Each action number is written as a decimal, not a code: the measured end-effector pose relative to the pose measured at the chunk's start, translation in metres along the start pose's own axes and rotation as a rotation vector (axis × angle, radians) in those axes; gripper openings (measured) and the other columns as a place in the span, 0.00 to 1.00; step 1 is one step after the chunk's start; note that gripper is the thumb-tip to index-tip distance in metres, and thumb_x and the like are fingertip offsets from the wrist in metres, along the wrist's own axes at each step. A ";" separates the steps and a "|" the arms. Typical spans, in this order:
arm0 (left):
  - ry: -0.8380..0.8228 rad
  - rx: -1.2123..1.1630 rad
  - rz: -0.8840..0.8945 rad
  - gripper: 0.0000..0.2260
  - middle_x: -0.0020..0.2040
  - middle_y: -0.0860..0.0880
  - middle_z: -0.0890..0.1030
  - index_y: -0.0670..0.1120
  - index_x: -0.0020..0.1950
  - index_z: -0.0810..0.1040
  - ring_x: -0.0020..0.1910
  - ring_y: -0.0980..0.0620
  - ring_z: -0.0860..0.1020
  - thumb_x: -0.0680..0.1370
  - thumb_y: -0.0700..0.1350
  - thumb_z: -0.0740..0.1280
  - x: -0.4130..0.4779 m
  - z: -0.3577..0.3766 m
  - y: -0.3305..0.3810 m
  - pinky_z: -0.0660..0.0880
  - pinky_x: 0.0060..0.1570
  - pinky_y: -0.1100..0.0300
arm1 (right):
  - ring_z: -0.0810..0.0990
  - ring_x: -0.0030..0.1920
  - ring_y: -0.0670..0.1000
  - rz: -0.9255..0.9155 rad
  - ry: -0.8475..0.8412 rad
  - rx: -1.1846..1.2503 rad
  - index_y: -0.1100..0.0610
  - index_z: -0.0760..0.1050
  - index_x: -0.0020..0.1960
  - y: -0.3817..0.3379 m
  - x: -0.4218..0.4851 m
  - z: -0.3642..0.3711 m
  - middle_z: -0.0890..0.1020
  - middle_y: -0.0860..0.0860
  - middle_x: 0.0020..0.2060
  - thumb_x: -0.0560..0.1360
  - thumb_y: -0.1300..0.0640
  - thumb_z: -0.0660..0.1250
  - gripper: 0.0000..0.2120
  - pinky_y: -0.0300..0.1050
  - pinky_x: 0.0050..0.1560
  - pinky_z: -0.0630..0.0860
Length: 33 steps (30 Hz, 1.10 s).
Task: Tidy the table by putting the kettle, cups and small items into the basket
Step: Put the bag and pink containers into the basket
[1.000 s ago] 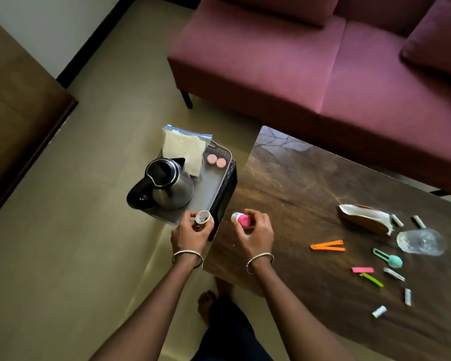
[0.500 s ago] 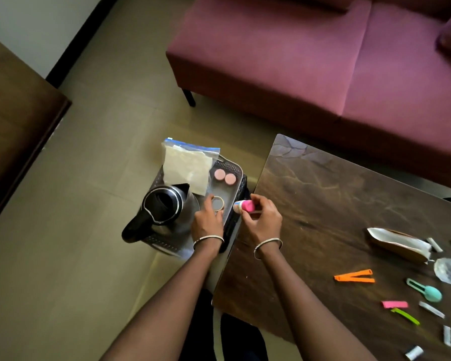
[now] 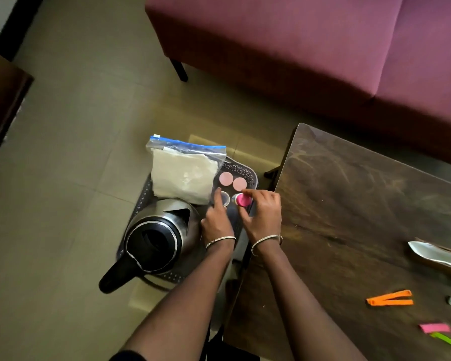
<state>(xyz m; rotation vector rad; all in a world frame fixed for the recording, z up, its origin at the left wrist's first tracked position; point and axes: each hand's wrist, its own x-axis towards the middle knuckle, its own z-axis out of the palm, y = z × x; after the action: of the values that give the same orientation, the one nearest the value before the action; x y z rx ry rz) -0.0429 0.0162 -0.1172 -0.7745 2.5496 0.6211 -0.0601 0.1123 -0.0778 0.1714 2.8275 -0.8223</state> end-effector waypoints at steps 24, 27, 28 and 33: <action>0.014 -0.355 -0.144 0.29 0.46 0.42 0.84 0.63 0.75 0.61 0.47 0.38 0.81 0.78 0.45 0.66 0.015 0.008 0.004 0.74 0.43 0.49 | 0.77 0.53 0.59 -0.003 0.032 -0.155 0.55 0.81 0.55 -0.004 0.007 0.023 0.84 0.51 0.50 0.68 0.58 0.75 0.16 0.53 0.47 0.72; 0.008 -0.313 -0.104 0.31 0.45 0.41 0.84 0.63 0.77 0.56 0.46 0.38 0.82 0.79 0.45 0.66 0.013 0.006 0.002 0.75 0.44 0.48 | 0.76 0.53 0.59 0.010 0.021 -0.156 0.55 0.81 0.56 -0.005 0.008 0.023 0.83 0.51 0.51 0.68 0.57 0.74 0.17 0.52 0.48 0.71; 0.006 -0.290 -0.087 0.31 0.45 0.41 0.84 0.62 0.77 0.56 0.46 0.38 0.82 0.79 0.45 0.65 0.012 0.005 0.001 0.75 0.44 0.48 | 0.76 0.53 0.59 0.013 0.020 -0.153 0.55 0.81 0.56 -0.005 0.007 0.023 0.83 0.51 0.51 0.68 0.57 0.74 0.17 0.52 0.48 0.71; 0.018 -0.137 0.035 0.27 0.44 0.39 0.83 0.54 0.78 0.57 0.44 0.36 0.82 0.81 0.46 0.62 -0.004 -0.002 -0.002 0.75 0.40 0.47 | 0.76 0.55 0.59 0.043 -0.010 -0.163 0.54 0.80 0.59 -0.010 0.006 0.020 0.83 0.51 0.53 0.68 0.58 0.75 0.19 0.52 0.48 0.72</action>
<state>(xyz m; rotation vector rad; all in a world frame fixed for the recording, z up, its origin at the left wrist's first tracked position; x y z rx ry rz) -0.0389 0.0154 -0.1146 -0.7857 2.5632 0.8103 -0.0648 0.0936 -0.0908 0.2020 2.8541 -0.5789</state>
